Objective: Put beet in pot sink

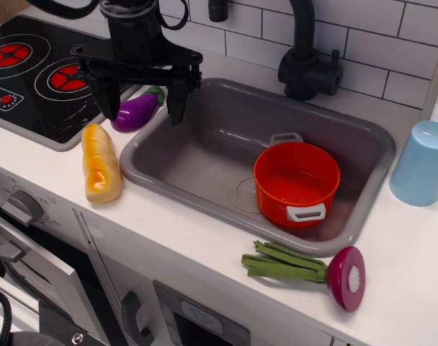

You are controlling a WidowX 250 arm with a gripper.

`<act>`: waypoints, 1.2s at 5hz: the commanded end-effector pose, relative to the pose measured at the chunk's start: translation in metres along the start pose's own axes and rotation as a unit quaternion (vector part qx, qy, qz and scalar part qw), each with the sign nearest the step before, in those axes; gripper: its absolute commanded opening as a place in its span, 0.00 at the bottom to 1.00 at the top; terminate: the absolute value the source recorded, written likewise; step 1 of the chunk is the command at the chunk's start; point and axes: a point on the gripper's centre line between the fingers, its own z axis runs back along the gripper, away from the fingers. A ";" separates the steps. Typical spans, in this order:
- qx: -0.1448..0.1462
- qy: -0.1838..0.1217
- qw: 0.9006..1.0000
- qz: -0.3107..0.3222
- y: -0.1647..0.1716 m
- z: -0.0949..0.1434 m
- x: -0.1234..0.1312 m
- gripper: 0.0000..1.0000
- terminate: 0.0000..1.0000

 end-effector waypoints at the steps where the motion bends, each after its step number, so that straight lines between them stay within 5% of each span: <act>1: 0.000 0.000 1.000 0.000 0.000 0.000 0.000 1.00 0.00; 3: -0.019 0.017 1.000 -0.007 -0.026 0.011 -0.029 1.00 0.00; 6: -0.123 0.028 0.990 -0.055 -0.109 0.032 -0.076 1.00 0.00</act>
